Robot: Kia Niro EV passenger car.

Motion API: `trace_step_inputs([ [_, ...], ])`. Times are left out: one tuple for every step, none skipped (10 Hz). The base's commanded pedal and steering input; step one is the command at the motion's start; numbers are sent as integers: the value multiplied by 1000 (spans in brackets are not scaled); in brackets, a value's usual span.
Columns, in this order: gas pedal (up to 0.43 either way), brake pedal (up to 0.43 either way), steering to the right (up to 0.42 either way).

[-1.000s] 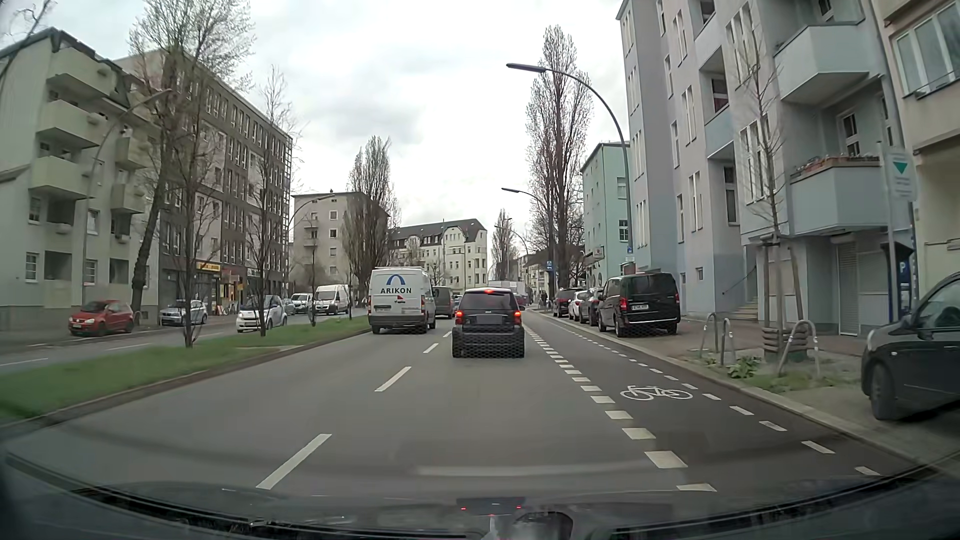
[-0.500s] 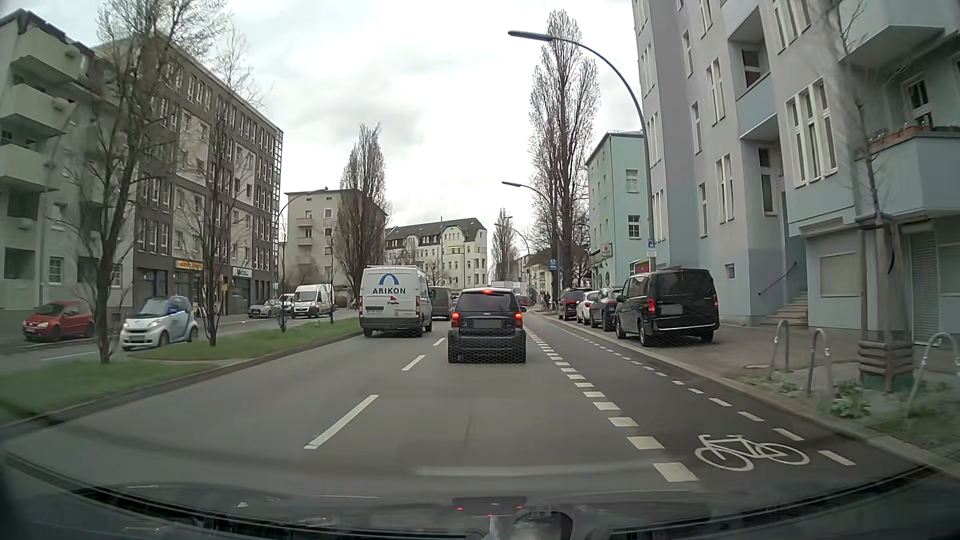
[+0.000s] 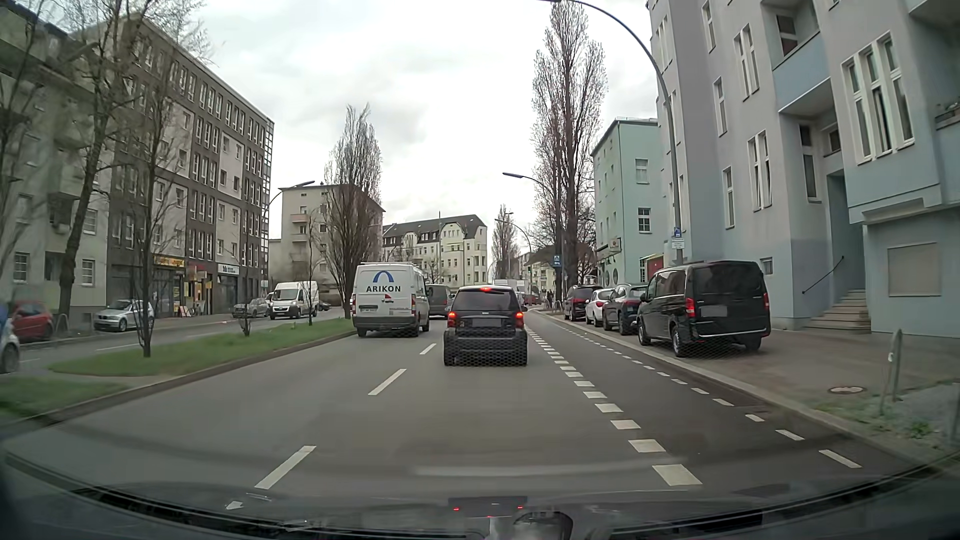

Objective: Follow the waypoints while adhering to traffic rules and regulations

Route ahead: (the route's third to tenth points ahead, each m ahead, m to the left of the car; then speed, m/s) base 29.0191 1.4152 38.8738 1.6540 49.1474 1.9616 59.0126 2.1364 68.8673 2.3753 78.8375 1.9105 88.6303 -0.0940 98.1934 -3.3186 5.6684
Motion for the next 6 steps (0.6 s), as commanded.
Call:
trace_step_inputs([
  [0, 213, -1],
  [0, 213, -2],
  [0, 201, -4],
  [0, 195, -7],
  [0, 195, -8],
  [0, 195, -9],
])
